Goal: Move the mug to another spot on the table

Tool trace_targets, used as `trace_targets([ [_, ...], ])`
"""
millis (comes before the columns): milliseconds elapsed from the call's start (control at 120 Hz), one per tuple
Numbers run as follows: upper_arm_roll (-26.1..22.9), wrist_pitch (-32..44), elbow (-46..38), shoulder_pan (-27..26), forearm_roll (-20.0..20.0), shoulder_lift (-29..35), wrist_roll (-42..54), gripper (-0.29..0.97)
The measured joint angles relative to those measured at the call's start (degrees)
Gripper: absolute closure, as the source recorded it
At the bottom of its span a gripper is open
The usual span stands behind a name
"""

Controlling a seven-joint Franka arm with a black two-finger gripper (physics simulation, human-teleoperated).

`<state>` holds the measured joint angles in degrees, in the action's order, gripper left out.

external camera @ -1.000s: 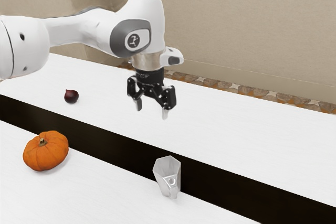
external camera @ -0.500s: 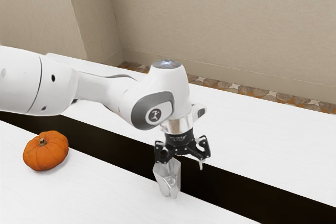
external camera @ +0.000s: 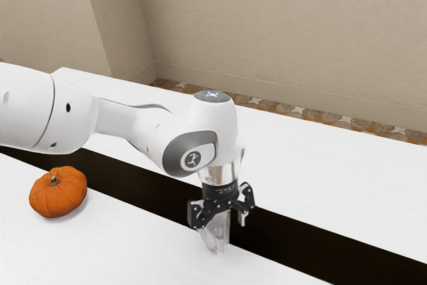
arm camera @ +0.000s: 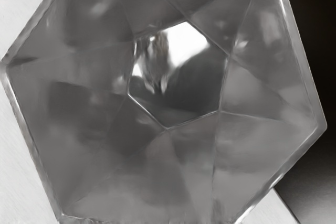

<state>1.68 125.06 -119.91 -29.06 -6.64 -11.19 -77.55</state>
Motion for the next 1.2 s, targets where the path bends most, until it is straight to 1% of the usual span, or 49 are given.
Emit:
trace_targets([
  [183, 0.0, -2.6, -0.2, -0.9, 0.7, -0.2, -5.0, 0.00],
  [233, 0.2, -3.0, -0.2, -0.9, 1.5, -0.8, -5.7, 0.00],
  [358, 0.4, -1.9, -0.2, -0.9, 2.9, -2.6, -7.0, 0.00],
  [533, 0.4, -0.3, -0.2, -0.9, 3.6, -3.5, -8.1, 0.02],
  [583, 0.3, 0.0, -0.2, -0.9, 3.7, -3.6, -8.3, 0.06],
  [683, 0.4, 0.3, -0.1, -0.9, 3.8, -3.6, -8.4, 0.26],
  [767, 0.4, 0.3, 0.0, -0.9, 4.1, -3.3, -8.4, 0.33],
  [867, 0.5, -0.6, 0.4, -0.9, 5.4, -2.5, -8.4, 0.46],
  [1075, 0.6, -2.5, 0.8, -0.9, 7.3, -1.7, -8.5, 0.58],
  [1200, 0.6, -4.4, 2.2, -0.9, 8.9, -1.2, -8.5, 0.60],
])
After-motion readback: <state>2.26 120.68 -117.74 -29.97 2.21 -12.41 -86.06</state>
